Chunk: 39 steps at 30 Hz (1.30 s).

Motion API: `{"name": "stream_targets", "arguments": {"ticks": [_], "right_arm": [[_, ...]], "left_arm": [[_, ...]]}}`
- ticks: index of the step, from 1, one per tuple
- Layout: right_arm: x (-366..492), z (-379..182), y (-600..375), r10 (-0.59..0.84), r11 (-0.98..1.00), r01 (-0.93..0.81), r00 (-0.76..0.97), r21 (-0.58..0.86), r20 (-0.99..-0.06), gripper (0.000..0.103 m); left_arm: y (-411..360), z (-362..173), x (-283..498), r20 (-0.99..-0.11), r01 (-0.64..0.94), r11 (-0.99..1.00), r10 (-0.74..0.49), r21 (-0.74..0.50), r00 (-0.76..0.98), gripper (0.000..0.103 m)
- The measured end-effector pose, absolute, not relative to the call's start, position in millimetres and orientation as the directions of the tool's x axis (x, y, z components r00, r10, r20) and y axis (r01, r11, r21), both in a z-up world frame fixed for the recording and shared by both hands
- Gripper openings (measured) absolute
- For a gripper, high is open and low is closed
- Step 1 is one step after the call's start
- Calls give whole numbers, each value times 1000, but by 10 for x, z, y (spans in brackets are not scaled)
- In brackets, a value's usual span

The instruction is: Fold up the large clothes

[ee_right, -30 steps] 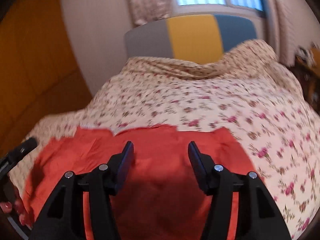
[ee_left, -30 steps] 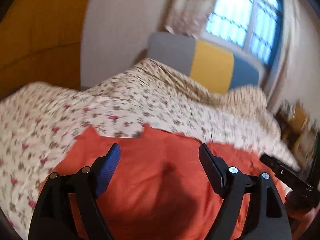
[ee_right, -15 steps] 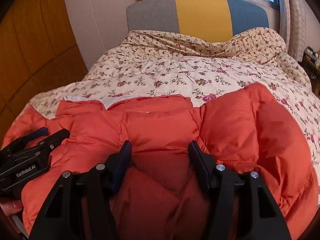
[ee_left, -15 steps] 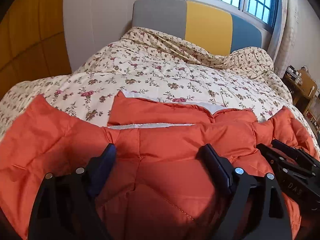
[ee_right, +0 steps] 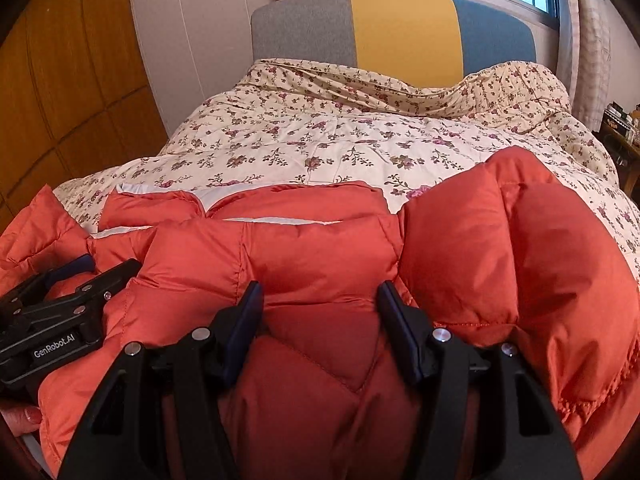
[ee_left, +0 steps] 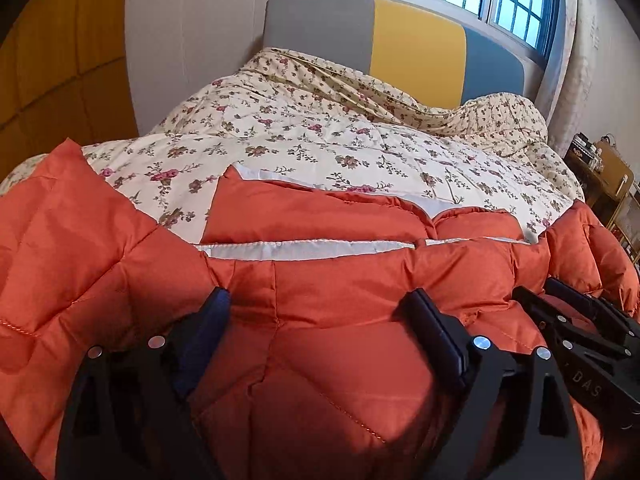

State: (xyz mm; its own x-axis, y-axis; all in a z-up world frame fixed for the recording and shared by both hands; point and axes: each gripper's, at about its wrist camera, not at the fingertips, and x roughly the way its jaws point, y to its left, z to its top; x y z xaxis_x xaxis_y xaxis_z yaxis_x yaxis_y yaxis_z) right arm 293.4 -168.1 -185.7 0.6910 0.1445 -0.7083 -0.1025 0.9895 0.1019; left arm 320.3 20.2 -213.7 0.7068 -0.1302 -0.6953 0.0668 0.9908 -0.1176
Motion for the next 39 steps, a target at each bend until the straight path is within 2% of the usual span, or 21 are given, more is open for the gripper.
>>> {"name": "stream_targets", "arguments": {"ticks": [6, 10, 13, 16, 19, 22, 24, 39], "right_arm": [[2908, -1837, -1693, 156, 988, -107, 694, 114, -703, 61], [2859, -1711, -1773, 195, 980, -116, 687, 159, -700, 63], [2739, -1461, -1949, 204, 977, -111, 734, 182, -648, 63], [2720, -1263, -2182, 141, 987, -62, 764, 146, -629, 63], [2875, -1321, -2424, 22, 997, 29, 734, 65, -679, 63], [3009, -1577, -2596, 38, 990, 76, 661, 118, -749, 64], [3024, -1659, -2589, 29, 991, 78, 670, 110, -742, 65], [3086, -1833, -2520, -13, 992, 103, 671, 76, -741, 66]], "left_arm": [[228, -2009, 3081, -709, 64, 993, -113, -95, 696, 93], [425, -1770, 2906, -672, 34, 999, -47, -32, 739, 94], [707, -1590, 2822, -640, -43, 999, 16, -27, 768, 94], [942, -1496, 2812, -622, -124, 992, 85, -20, 778, 95], [1165, -1563, 2917, -632, -217, 976, 188, 32, 752, 95], [1273, -1802, 3027, -683, -245, 969, 189, 15, 706, 95], [1296, -1951, 3061, -708, -237, 971, 173, 8, 685, 100], [1446, -2232, 3182, -724, -215, 958, 10, -191, 690, 100]]}}
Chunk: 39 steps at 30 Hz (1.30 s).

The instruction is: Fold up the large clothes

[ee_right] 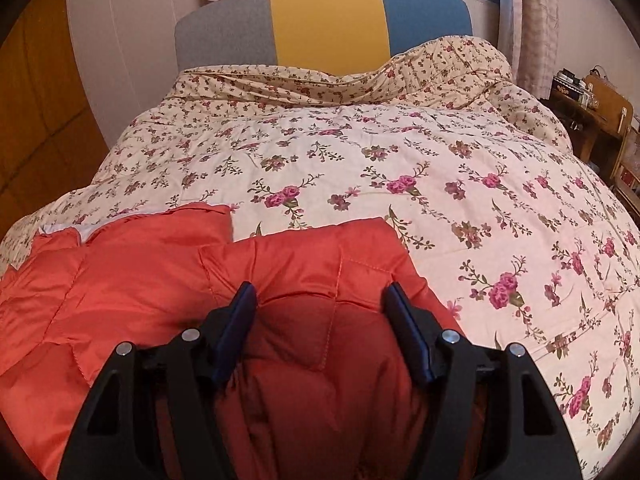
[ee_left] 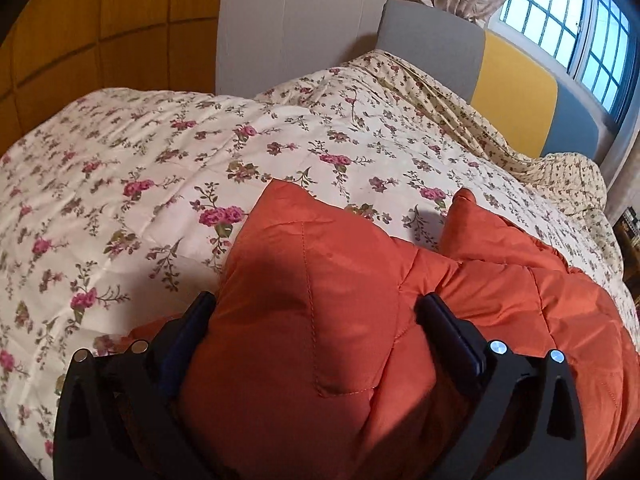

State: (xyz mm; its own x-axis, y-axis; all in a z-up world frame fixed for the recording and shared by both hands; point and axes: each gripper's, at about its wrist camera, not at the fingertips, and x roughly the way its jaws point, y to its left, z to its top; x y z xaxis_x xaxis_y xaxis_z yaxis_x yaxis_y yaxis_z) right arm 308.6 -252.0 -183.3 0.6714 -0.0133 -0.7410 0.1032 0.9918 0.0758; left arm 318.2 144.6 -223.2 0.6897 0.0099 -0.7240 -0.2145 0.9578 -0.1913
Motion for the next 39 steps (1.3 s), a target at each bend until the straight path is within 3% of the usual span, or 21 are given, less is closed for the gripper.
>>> {"name": "stream_targets", "arguments": {"ticks": [11, 21, 29, 33, 36, 39], "right_arm": [[3071, -1835, -2497, -15, 992, 103, 672, 73, -740, 67], [3060, -1811, -2519, -12, 991, 104, 674, 79, -739, 68], [2941, -1658, -2464, -29, 995, 87, 673, 40, -739, 74], [2640, -1390, -2285, 3, 999, 34, 732, 41, -682, 74], [2281, -1152, -2004, 99, 995, -71, 767, 70, -634, 68], [1973, -1037, -1766, 164, 986, -145, 775, 80, -611, 53]], "left_arm": [[1507, -2080, 2777, -686, -201, 945, -32, -257, 727, 100], [1444, -1936, 2139, -642, -235, 961, 90, -144, 761, 100], [1406, -2007, 1677, -606, -212, 971, 103, -111, 789, 100], [1408, -2023, 1577, -609, -207, 972, 98, -110, 787, 100], [1421, -2006, 1476, -606, -217, 964, 80, -156, 792, 100], [1458, -1957, 1307, -581, -215, 947, 38, -240, 813, 100]]}}
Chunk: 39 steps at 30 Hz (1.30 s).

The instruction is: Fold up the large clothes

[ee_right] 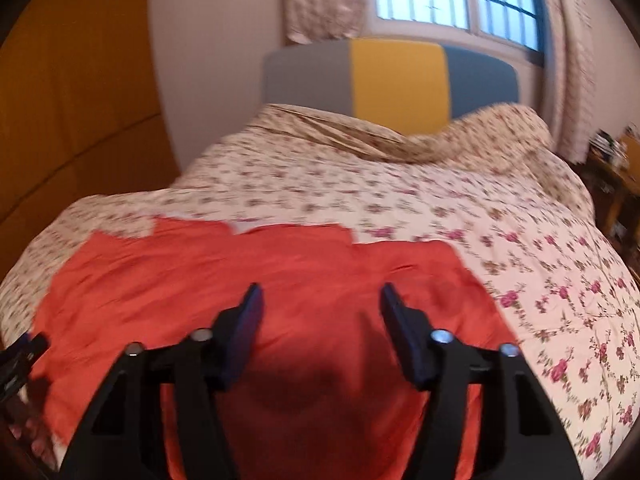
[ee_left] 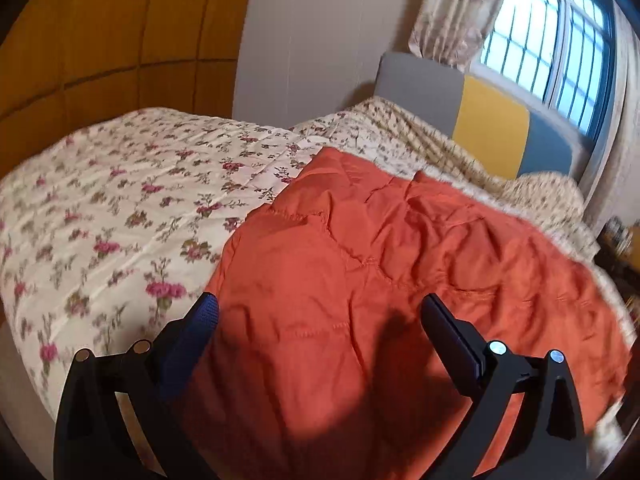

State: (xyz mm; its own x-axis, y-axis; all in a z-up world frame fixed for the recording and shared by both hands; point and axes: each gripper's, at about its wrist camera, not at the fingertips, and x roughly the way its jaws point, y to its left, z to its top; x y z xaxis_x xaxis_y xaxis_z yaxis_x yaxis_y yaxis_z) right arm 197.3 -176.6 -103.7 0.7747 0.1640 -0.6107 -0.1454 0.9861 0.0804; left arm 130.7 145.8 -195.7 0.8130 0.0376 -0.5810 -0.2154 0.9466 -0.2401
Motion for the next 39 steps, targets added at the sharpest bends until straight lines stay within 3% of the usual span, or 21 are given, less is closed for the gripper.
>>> {"name": "stream_targets", "arguments": {"ticks": [2, 4, 8, 11, 14, 22, 25, 30, 36, 39], "right_arm": [[1797, -1032, -1667, 220, 975, -181, 760, 125, -611, 36], [1638, -1077, -1592, 256, 967, -196, 738, 164, -624, 26], [1319, -1173, -1543, 310, 951, -214, 697, 225, -647, 16], [1104, -1208, -1520, 343, 939, -231, 678, 254, -650, 11], [886, -1236, -1482, 368, 930, -255, 663, 265, -652, 9], [724, -1466, -1231, 343, 934, -310, 636, 178, -691, 7], [830, -1688, -1182, 315, 940, -301, 593, 158, -741, 5], [867, -1804, -1249, 345, 934, -290, 582, 209, -736, 5], [824, -1808, -1349, 365, 929, -283, 590, 239, -720, 5], [808, -1805, -1357, 372, 927, -278, 589, 253, -717, 5]], "left_arm": [[1494, -1935, 1161, -570, -210, 930, 0, -303, 821, 100], [1519, -1920, 1033, -562, -199, 916, -34, -348, 827, 100], [1515, -1906, 802, -538, -165, 898, -90, -408, 838, 99], [1488, -1916, 661, -531, -152, 884, -121, -442, 839, 91], [1489, -1966, 583, -533, -144, 862, -162, -486, 830, 83], [1543, -2175, 625, -561, -175, 799, -230, -575, 796, 83], [1576, -2299, 658, -582, -216, 737, -281, -640, 763, 75], [1564, -2278, 643, -579, -221, 733, -277, -643, 767, 75], [1754, -2384, 739, -491, -238, 600, -300, -764, 818, 75], [1860, -2461, 765, -456, -265, 520, -282, -812, 844, 67]]}}
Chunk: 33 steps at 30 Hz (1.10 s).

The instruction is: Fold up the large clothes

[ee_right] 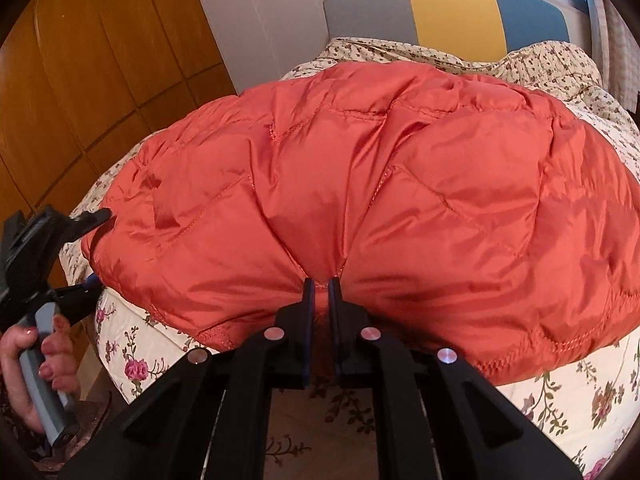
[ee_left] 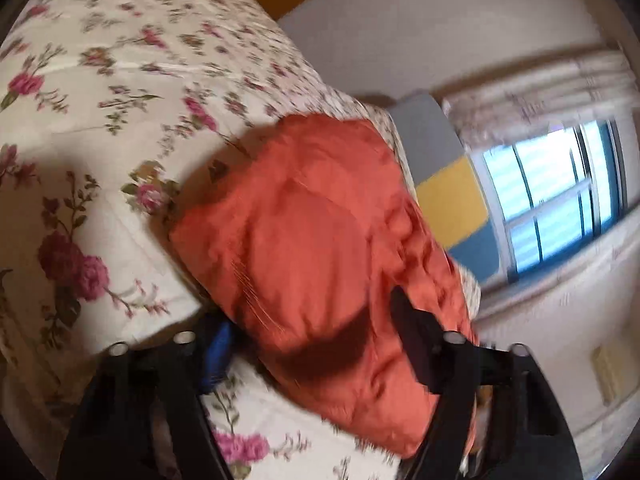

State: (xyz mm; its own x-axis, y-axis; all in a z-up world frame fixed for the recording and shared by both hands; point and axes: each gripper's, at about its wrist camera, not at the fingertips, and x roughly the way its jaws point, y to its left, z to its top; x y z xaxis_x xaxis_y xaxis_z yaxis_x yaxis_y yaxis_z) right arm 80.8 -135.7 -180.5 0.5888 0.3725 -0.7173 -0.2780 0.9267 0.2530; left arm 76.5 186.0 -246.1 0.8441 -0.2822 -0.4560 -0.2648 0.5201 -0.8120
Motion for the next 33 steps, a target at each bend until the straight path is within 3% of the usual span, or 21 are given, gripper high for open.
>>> {"name": "stream_targets", "arguments": {"ticks": [7, 10, 13, 18, 23, 30, 33], "right_arm": [[825, -1780, -1358, 373, 927, -267, 589, 263, -717, 5], [818, -1779, -1341, 370, 928, -264, 588, 261, -719, 5], [819, -1780, -1309, 361, 932, -262, 590, 252, -722, 5], [822, -1801, -1260, 352, 935, -255, 595, 246, -722, 5], [846, -1825, -1291, 363, 932, -241, 593, 272, -719, 5], [899, -1823, -1374, 395, 918, -229, 575, 323, -716, 6], [884, -1717, -1498, 443, 895, -240, 565, 376, -696, 11]], "left_arm": [[1814, -2414, 841, -382, -209, 439, -355, -874, 853, 63], [1884, -2500, 930, -387, -254, 361, -369, -897, 845, 33], [1859, -2407, 954, -398, -266, 367, -354, -891, 846, 23], [1549, -1719, 872, -325, -76, 614, -306, -786, 895, 22], [1051, -1167, 767, -248, 123, 792, -328, -598, 911, 22], [325, -778, 784, -205, 342, 870, -430, -356, 879, 22], [162, -729, 855, -211, 357, 886, -425, -294, 880, 22]]}}
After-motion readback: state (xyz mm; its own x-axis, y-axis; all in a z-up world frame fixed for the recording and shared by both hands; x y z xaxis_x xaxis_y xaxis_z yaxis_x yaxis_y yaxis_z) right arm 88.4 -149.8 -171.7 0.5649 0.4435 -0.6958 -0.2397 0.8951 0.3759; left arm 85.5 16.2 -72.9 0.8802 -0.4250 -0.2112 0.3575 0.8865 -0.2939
